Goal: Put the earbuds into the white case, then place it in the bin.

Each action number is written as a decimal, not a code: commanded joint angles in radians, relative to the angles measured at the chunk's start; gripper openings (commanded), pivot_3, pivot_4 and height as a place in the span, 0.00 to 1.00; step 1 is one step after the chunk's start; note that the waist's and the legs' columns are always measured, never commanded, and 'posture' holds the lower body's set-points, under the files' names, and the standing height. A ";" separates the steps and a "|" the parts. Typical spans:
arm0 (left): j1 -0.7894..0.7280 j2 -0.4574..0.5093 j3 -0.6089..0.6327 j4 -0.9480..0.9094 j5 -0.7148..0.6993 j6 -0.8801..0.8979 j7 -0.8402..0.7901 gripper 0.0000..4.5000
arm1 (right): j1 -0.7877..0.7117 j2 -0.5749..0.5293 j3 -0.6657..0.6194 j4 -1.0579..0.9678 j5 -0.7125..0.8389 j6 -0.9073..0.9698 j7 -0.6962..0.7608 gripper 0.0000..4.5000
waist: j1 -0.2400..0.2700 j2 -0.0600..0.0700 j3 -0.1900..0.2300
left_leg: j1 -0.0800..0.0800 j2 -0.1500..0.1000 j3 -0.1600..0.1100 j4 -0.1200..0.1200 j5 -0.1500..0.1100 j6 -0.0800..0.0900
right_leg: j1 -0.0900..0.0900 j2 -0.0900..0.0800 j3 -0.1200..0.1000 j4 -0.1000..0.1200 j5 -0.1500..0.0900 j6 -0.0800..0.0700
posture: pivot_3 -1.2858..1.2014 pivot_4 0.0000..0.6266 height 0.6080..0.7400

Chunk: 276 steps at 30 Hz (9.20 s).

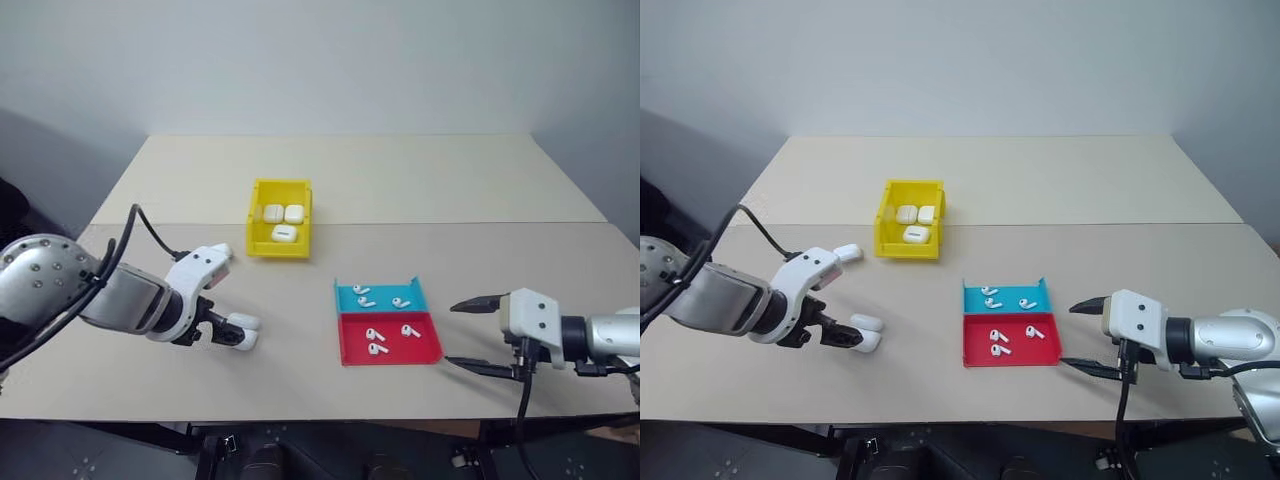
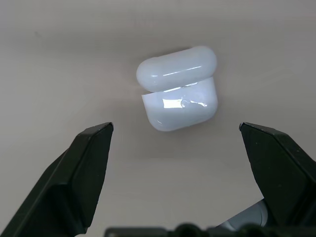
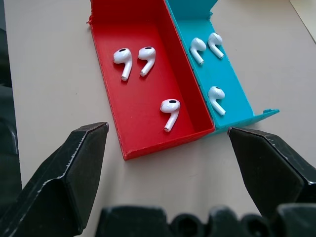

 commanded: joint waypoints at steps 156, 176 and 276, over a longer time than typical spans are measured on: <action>0.864 -0.833 0.416 -0.033 1.572 -1.715 -1.383 0.62 | -0.839 0.182 0.937 -0.070 -0.470 0.642 0.203 0.52 | -0.003 0.001 -0.001 | -0.002 0.004 0.001 0.000 -0.002 0.004 | -0.001 0.003 -0.001 -0.008 0.004 0.000 | 0.52 0.24 1.00; 0.860 -0.834 0.409 -0.038 1.588 -1.697 -1.379 0.62 | -0.843 0.207 0.937 -0.065 -0.482 0.665 0.198 0.43 | -0.003 0.001 -0.001 | -0.002 0.004 0.001 -0.001 -0.002 0.004 | -0.001 0.003 -0.001 -0.008 0.004 0.000 | 0.52 0.24 1.00; 0.669 -0.880 0.380 -0.284 1.279 -1.377 -1.517 0.62 | -0.586 0.620 0.243 0.048 0.313 -0.044 0.187 0.14 | -0.003 0.001 -0.001 | -0.001 0.005 0.001 -0.001 -0.003 0.004 | 0.000 0.005 -0.001 -0.008 0.005 0.000 | 0.52 0.24 1.00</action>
